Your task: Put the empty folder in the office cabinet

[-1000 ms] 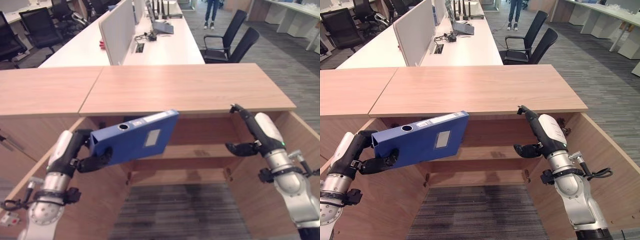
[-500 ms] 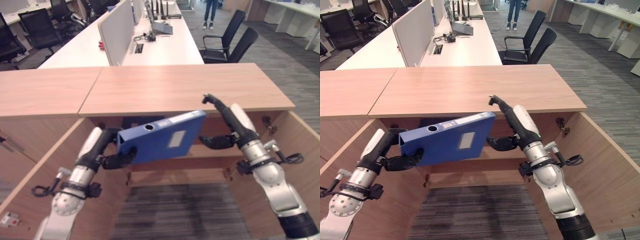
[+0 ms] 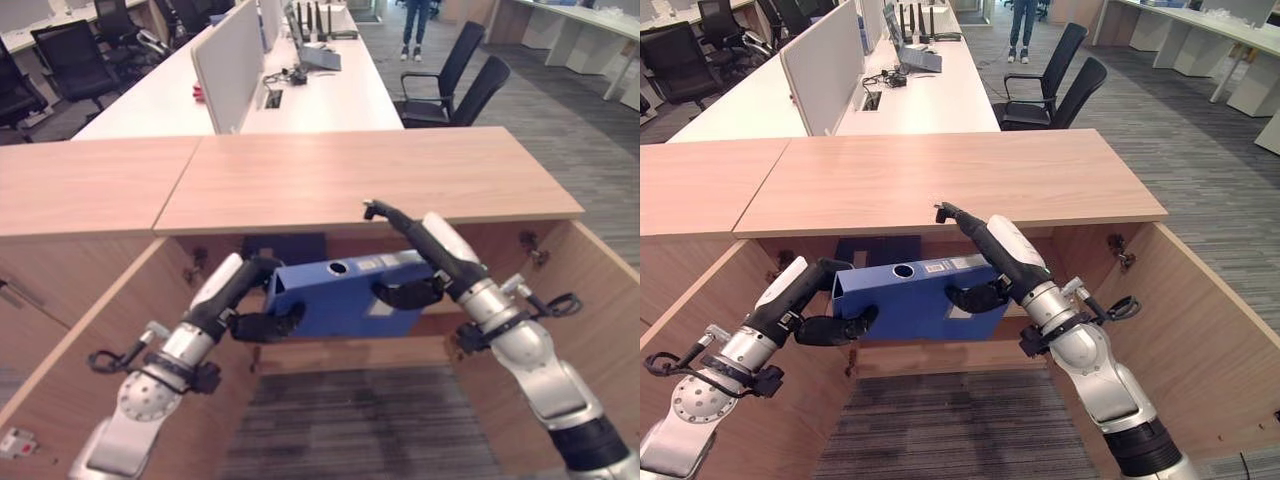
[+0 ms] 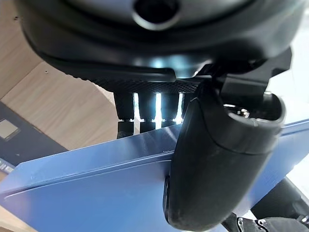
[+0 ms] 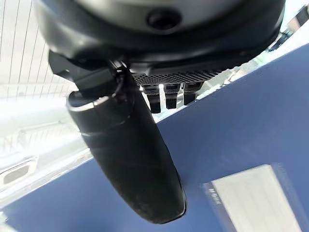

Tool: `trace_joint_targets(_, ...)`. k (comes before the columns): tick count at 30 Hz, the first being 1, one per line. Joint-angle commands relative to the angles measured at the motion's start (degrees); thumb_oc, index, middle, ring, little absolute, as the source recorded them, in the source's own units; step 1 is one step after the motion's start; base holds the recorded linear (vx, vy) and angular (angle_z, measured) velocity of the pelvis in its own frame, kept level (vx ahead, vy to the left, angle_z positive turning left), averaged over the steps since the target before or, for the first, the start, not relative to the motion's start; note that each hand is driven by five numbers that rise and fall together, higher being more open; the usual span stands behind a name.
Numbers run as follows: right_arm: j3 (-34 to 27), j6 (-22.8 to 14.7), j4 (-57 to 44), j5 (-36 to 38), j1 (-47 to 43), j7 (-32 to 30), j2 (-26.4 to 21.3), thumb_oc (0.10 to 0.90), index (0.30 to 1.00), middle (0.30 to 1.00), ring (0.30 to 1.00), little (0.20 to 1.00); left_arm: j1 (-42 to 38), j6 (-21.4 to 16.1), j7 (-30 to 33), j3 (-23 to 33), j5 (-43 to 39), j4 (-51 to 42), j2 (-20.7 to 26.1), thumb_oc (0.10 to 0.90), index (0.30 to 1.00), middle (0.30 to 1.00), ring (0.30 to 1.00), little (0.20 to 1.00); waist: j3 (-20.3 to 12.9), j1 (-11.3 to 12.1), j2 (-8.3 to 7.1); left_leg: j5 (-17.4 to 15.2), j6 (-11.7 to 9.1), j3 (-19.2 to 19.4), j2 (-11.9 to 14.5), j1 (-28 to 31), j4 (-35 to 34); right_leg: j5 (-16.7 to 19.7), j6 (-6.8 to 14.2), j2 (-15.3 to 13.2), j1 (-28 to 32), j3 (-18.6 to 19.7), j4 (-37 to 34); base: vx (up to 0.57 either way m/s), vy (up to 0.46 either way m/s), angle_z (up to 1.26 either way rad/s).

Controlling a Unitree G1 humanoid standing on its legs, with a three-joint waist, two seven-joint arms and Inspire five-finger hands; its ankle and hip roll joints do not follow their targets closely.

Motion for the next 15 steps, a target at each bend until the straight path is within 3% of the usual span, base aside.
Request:
trace_joint_targets(1, -0.2, -6.0, -5.5, 4.2, -9.6, -0.6, -0.9, 0.8, 0.9, 0.9, 0.9, 0.9, -8.7, -7.0, 0.9, -0.5, -4.4, -5.9, 5.1, 0.4, 0.3, 0.3, 0.3, 0.3, -5.5, 0.4, -2.13, -3.0, -2.8, -3.0, -0.5, -0.9, -0.2, -1.6, 3.9, -1.1, 0.8, -1.7, 0.0, 0.0, 0.0, 0.0)
trace_joint_targets(6, 1.9, -6.1, -5.4, 5.6, -10.8, 2.8, -6.9, 0.8, 0.9, 0.9, 0.9, 0.9, -11.3, -8.2, -0.6, -0.7, -5.9, -8.2, 10.9, 0.4, 0.3, 0.3, 0.3, 0.3, -5.9, 0.3, -2.23, -2.8, -3.1, -2.8, -0.4, -0.9, -0.2, -1.6, 4.1, -1.1, 0.8, -1.8, 0.0, 0.0, 0.0, 0.0)
trace_joint_targets(7, 2.7, -6.0, -5.2, 7.3, -11.3, 4.9, -10.1, 0.711, 0.766, 0.766, 0.766, 0.766, -12.4, -8.9, -0.8, -0.3, -6.5, -9.1, 13.7, 0.4, 0.3, 0.3, 0.3, 0.3, -6.0, 0.3, -2.31, -2.7, -3.3, -2.9, -0.4, -0.9, -0.2, -1.6, 4.1, -1.0, 0.8, -1.8, 0.0, 0.0, 0.0, 0.0)
trace_joint_targets(9, 2.7, -6.0, -5.2, 7.5, -11.3, 5.0, -10.2, 0.696, 0.745, 0.745, 0.745, 0.745, -12.4, -8.9, -0.8, -0.3, -6.6, -9.1, 13.7, 0.4, 0.3, 0.3, 0.3, 0.3, -6.0, 0.3, -2.3, -2.7, -3.3, -2.8, -0.4, -0.9, -0.2, -1.6, 4.1, -1.0, 0.7, -1.7, 0.0, 0.0, 0.0, 0.0)
trace_joint_targets(10, 4.0, -5.6, -4.8, 11.1, -11.6, 8.2, -13.8, 0.598, 0.596, 0.596, 0.596, 0.596, -13.4, -9.6, -0.6, 0.6, -7.5, -9.8, 16.3, 0.4, 0.3, 0.3, 0.3, 0.3, -6.2, 0.4, -2.64, -2.6, -3.5, -2.8, -0.4, -0.9, -0.2, -1.5, 4.3, -0.9, 0.7, -1.9, 0.0, 0.0, 0.0, 0.0)
trace_joint_targets(11, 4.0, -5.6, -4.7, 11.4, -11.8, 8.3, -13.9, 0.515, 0.472, 0.472, 0.472, 0.472, -13.4, -9.6, -0.6, 0.6, -7.6, -9.8, 16.2, 0.4, 0.3, 0.3, 0.3, 0.3, -6.1, 0.4, -2.59, -2.6, -3.6, -2.9, -0.4, -0.9, -0.2, -1.5, 4.3, -0.9, 0.7, -1.9, 0.0, 0.0, 0.0, 0.0)
trace_joint_targets(13, 6.1, -4.8, -4.4, 14.8, -12.0, 11.6, -16.7, 0.433, 0.349, 0.349, 0.349, 0.349, -14.3, -10.3, 0.1, 2.0, -8.0, -10.8, 17.8, 0.4, 0.3, 0.3, 0.3, 0.3, -6.2, 0.6, -2.88, -2.4, -3.8, -2.9, -0.4, -1.0, -0.2, -1.5, 4.4, -0.9, 0.6, -2.0, 0.0, 0.0, 0.0, 0.0)
trace_joint_targets(15, 7.3, -4.6, -3.9, 15.3, -12.3, 12.7, -17.6, 0.439, 0.359, 0.359, 0.359, 0.359, -14.4, -10.6, 0.5, 2.7, -7.7, -11.2, 18.0, 0.4, 0.3, 0.3, 0.3, 0.3, -6.2, 0.7, -2.91, -2.4, -3.8, -2.9, -0.3, -1.0, -0.2, -1.5, 4.5, -0.9, 0.6, -2.0, 0.0, 0.0, 0.0, 0.0)
